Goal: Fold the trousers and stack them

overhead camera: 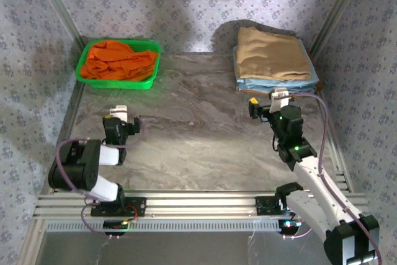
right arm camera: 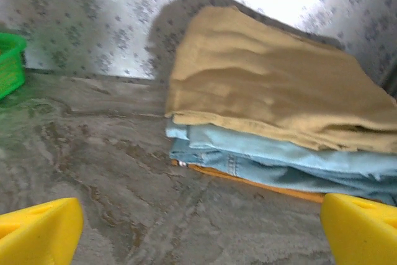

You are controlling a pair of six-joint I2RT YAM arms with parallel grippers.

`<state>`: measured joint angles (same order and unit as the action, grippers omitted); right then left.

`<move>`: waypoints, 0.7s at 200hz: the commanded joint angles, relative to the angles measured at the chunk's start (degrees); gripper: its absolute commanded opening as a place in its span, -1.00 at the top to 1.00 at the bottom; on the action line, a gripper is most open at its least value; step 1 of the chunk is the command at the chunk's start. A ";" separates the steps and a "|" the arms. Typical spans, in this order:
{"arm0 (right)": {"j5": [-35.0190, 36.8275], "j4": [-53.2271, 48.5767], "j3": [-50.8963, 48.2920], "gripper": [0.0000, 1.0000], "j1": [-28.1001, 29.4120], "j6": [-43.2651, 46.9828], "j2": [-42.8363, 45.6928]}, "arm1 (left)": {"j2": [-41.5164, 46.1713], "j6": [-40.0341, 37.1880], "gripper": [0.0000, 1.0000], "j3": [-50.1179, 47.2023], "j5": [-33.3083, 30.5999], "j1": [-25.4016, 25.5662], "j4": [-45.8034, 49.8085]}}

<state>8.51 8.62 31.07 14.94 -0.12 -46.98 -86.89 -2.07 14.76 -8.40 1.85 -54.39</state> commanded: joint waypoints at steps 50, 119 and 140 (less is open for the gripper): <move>-5.06 13.61 -6.96 -1.00 -10.45 0.23 -10.08 | -1.13 4.16 -0.99 8.79 5.97 -3.31 7.36; -7.41 33.68 -13.64 -0.99 -17.06 -0.14 -26.72 | -1.10 3.89 -0.99 8.97 5.58 -2.92 7.81; -5.30 40.59 -15.62 -0.99 -17.11 0.43 -29.45 | -1.14 3.82 -0.99 8.97 5.50 -2.87 7.81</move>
<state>2.13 35.66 17.54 -1.74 0.43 -73.82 -88.09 1.15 23.22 -3.66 -1.13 -46.19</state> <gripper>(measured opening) 0.996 0.994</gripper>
